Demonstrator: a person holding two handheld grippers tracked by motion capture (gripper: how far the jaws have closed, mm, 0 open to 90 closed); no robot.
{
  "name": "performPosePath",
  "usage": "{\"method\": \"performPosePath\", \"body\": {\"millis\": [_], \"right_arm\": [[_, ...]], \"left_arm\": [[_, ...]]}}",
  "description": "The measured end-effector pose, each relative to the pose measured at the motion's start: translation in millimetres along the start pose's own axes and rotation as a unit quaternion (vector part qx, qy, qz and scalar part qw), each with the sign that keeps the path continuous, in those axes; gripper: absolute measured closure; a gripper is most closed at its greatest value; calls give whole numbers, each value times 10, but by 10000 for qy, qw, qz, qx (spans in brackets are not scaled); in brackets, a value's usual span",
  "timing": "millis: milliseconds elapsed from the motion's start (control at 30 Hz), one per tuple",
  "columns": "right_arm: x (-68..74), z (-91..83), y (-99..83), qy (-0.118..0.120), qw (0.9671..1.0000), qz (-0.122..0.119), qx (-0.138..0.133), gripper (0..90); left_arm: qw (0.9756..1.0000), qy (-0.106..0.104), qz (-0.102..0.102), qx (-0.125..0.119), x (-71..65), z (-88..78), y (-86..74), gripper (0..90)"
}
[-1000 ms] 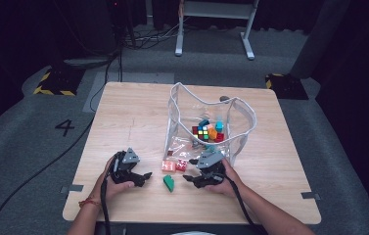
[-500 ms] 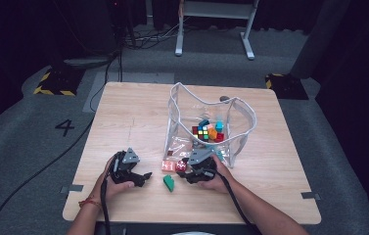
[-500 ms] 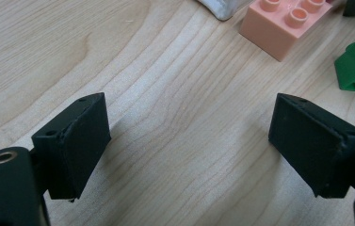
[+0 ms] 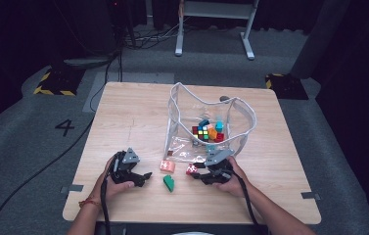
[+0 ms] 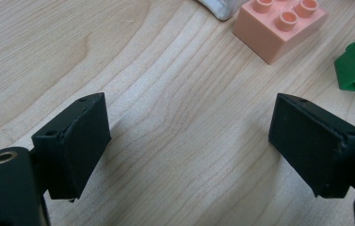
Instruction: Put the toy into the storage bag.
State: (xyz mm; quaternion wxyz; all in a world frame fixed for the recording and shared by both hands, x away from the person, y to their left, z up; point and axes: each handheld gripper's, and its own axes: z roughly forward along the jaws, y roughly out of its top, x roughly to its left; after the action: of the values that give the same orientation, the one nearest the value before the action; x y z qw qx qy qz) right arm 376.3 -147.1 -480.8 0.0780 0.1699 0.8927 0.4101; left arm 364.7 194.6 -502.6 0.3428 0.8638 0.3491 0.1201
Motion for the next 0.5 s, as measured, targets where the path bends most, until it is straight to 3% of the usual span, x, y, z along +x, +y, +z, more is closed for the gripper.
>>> {"method": "performPosePath", "body": {"millis": [33,200,233,500], "right_arm": [[-23,-54,-27,-19,9997,-213,-106,599],[-47,-320,-179,-172,9998,-2,-74,599],[-84,-355,-211,-190,9996,-143,-154,598],[-216,-722,-443,-447,9989,48,-117,599]], "left_arm": [[10000,5,1,0,0,0,0,133],[10000,1,0,0,0,0,0,133],[10000,1,0,0,0,0,0,133],[10000,0,-1,-1,0,0,0,132]]}}
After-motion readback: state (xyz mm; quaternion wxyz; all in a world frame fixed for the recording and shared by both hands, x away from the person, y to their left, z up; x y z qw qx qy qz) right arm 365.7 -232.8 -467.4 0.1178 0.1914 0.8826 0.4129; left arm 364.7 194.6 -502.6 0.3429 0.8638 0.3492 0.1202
